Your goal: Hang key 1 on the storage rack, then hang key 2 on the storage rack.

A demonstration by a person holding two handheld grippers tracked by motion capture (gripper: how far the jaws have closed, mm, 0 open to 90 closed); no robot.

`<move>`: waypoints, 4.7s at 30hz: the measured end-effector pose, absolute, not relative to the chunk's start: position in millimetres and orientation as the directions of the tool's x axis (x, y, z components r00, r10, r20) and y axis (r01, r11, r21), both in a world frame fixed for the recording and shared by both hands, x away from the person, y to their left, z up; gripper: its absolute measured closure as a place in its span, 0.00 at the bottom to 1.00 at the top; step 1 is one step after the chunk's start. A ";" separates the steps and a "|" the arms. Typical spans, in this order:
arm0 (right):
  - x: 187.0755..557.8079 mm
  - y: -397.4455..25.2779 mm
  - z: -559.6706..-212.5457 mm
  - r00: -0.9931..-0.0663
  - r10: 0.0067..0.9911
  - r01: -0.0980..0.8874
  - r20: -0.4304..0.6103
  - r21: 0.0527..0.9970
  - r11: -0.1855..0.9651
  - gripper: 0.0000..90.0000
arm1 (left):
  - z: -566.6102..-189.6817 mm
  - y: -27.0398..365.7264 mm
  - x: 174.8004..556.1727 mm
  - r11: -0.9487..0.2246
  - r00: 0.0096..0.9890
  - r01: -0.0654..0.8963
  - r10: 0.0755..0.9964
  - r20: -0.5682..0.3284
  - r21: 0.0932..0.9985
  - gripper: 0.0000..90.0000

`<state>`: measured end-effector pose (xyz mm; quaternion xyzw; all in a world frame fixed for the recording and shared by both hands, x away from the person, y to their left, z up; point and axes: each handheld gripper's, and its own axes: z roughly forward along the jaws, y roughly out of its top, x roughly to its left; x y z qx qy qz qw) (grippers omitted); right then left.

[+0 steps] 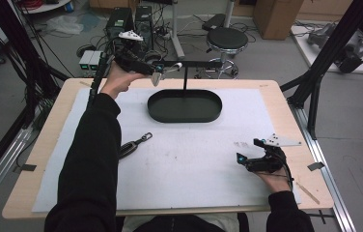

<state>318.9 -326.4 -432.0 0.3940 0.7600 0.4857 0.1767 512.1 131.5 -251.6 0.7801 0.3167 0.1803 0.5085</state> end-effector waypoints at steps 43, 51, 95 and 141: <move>320.8 -324.2 -433.2 -0.625 0.772 0.434 0.114 0.873 0.222 0.01 | -318.9 174.4 446.7 -0.372 0.759 0.375 0.650 -0.051 0.849 0.02; 320.9 -324.3 -433.0 -0.626 0.772 0.433 0.112 0.873 0.224 0.01 | -331.7 173.7 438.4 -0.389 0.765 0.386 0.641 -0.055 0.836 0.02; 321.0 -324.4 -433.0 -0.625 0.772 0.435 0.114 0.872 0.224 0.01 | -415.6 169.9 424.4 -0.568 0.771 0.548 0.627 -0.109 0.614 0.02; 321.5 -324.2 -433.4 -0.627 0.771 0.438 0.115 0.870 0.227 0.01 | -418.4 153.1 414.6 -0.701 0.812 0.510 0.584 -0.009 0.499 0.95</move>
